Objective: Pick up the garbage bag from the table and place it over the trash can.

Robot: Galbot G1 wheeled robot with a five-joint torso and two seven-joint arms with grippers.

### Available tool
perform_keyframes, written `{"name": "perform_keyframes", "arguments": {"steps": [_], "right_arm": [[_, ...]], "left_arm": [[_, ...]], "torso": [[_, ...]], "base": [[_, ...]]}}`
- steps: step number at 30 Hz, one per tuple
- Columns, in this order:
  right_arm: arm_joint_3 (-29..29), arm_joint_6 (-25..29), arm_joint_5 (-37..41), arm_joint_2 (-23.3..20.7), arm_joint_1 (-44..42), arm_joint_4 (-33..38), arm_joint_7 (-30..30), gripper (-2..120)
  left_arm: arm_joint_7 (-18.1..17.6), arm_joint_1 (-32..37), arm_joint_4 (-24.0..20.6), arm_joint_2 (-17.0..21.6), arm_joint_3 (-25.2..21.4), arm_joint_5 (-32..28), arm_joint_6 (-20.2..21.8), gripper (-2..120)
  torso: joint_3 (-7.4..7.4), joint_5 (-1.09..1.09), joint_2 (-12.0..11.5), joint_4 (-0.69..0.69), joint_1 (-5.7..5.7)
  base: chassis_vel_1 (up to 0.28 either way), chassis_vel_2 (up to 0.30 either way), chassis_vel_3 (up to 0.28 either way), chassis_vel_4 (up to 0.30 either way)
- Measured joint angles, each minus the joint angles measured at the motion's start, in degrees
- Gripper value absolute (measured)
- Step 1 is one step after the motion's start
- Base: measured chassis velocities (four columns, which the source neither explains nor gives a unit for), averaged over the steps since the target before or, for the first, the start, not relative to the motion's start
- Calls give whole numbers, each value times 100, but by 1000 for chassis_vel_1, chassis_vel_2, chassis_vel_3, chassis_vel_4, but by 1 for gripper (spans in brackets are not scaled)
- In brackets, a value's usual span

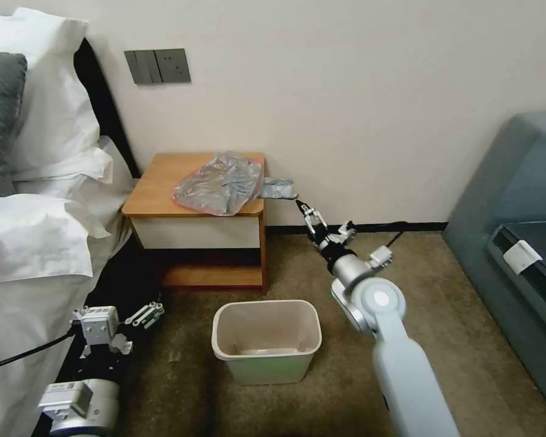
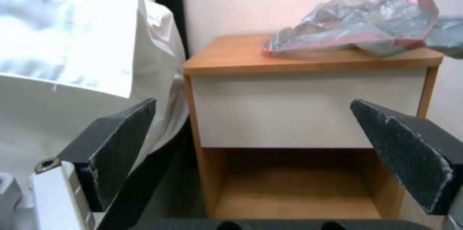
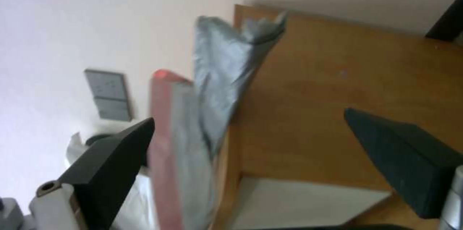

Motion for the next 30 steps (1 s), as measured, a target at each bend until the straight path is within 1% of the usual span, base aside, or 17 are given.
{"name": "perform_keyframes", "arguments": {"steps": [2, 3, 4, 7, 8, 12, 14, 16, 17, 18, 20, 21, 22, 26, 27, 29, 30], "right_arm": [[-3, 8, -102, 65, 260, -500, -255, 100], [-4, 16, -161, 84, 357, -675, -348, 100], [-4, 16, -161, 84, 357, -675, -348, 100], [37, 74, -296, 186, 750, -1295, -681, 100], [37, 74, -296, 186, 750, -1295, -681, 100], [90, 68, -307, 277, 1157, -1800, -940, 100], [92, 68, -305, 299, 1234, -1889, -955, 100], [94, 74, -287, 347, 1368, -2027, -958, 94], [94, 74, -287, 347, 1368, -2027, -958, 94], [95, 77, -286, 349, 1401, -2059, -958, 91], [88, 120, -293, 348, 1487, -2157, -958, 80], [84, 141, -320, 348, 1512, -2185, -958, 76], [84, 141, -320, 348, 1512, -2185, -958, 76], [55, 219, -392, 348, 1555, -2217, -956, 57], [55, 219, -392, 348, 1555, -2217, -956, 57], [20, 220, -416, 348, 1544, -2166, -947, 46], [20, 220, -416, 348, 1544, -2166, -947, 46]], "left_arm": [[0, 5, -55, -46, -11, 4, 15, 100], [0, 9, -76, -59, -13, 9, 23, 100], [0, 9, -76, -59, -13, 9, 23, 100], [5, 34, -156, -117, -15, 76, 72, 100], [5, 34, -156, -117, -15, 76, 72, 100], [7, 26, -157, -202, 6, 213, 87, 100], [7, 22, -152, -220, 13, 244, 88, 100], [7, 9, -134, -254, 29, 314, 90, 100], [7, 9, -134, -254, 29, 314, 90, 100], [7, 2, -133, -261, 32, 330, 92, 100], [0, -41, -129, -287, 42, 382, 124, 100], [-9, -58, -128, -294, 45, 397, 139, 100], [-9, -58, -128, -294, 45, 397, 139, 100], [-20, -78, -130, -315, 54, 428, 174, 100], [-20, -78, -130, -315, 54, 428, 174, 100], [-22, -84, -130, -316, 57, 435, 178, 100], [-22, -84, -130, -316, 57, 435, 178, 100]], "torso": [[0, 0, 0, 0, 0], [0, 1, 0, 0, 0], [0, 1, 0, 0, 0], [0, 1, 0, 0, 0], [0, 1, 0, 0, 0], [0, 0, 0, 0, 0], [0, 0, 0, 0, 0], [0, 0, 0, 1, 0], [0, 0, 0, 1, 0], [0, 1, 0, 1, 0], [-1, 1, 0, 0, 0], [0, 1, 0, -1, 0], [0, 1, 0, -1, 0], [0, 1, 0, 0, 0], [0, 1, 0, 0, 0], [-1, 0, 0, 0, 0], [-1, 0, 0, 0, 0]], "base": [[0, 0, 0, 0], [0, 0, 0, 0], [0, 0, 0, 0], [0, 0, 0, 0], [0, 0, 0, 0], [0, 0, 0, 0], [0, 0, 0, 0], [0, 0, 0, 0], [0, 0, 0, 0], [0, 0, 0, 0], [0, 0, 0, 0], [0, 0, 0, 0], [0, 0, 0, 0], [0, 0, 0, 0], [0, 0, 0, 0], [0, 0, 0, 0], [0, 0, 0, 0]]}}
